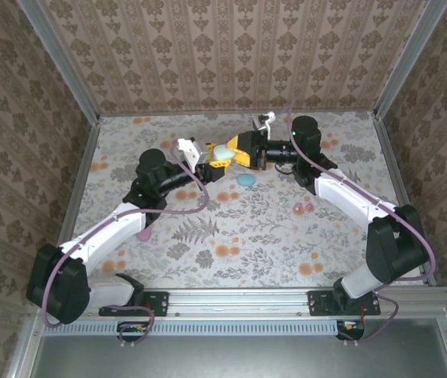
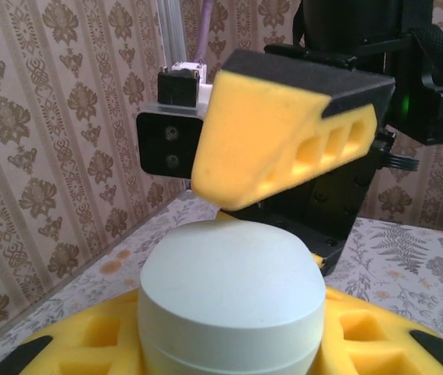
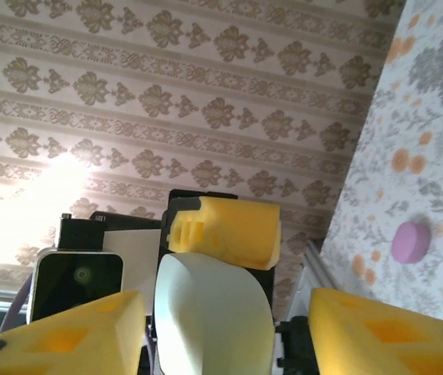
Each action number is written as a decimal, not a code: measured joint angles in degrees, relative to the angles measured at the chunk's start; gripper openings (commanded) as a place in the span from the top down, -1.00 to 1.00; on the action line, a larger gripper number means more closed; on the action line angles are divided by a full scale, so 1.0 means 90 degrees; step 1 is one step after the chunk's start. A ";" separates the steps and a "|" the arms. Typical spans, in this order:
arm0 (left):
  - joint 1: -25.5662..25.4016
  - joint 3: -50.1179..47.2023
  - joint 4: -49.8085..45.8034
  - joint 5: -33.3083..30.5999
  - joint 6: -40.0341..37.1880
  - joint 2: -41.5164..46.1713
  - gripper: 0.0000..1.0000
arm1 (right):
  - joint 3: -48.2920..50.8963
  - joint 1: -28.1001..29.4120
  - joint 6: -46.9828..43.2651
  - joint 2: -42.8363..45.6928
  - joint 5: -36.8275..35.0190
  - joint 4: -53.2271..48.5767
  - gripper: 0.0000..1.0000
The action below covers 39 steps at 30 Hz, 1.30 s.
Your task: Insert the wireless bluetooth earbuds into the charging case
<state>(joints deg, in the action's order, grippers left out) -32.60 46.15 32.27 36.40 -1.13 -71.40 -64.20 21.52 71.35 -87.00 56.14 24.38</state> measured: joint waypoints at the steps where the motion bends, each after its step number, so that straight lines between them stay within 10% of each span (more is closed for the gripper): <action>1: 0.0000 0.0000 -0.0024 0.0075 0.0000 -0.0002 0.45 | -0.0002 -0.0053 -0.0274 0.0102 -0.0066 -0.0231 -0.37; 16: 0.0000 0.0172 0.0192 0.1273 0.0345 -0.0823 0.48 | 0.0248 -0.0192 -0.6343 0.2193 -0.1525 -0.3296 -0.45; 39: -0.0095 0.0576 0.0340 0.1812 0.0512 -0.1044 0.50 | 0.0223 -0.0104 -0.7281 0.1613 -0.1654 -0.3876 -0.48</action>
<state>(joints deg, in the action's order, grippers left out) -33.45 51.33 35.33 52.71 3.49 -80.79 -62.19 20.58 5.82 -72.49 41.25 -10.50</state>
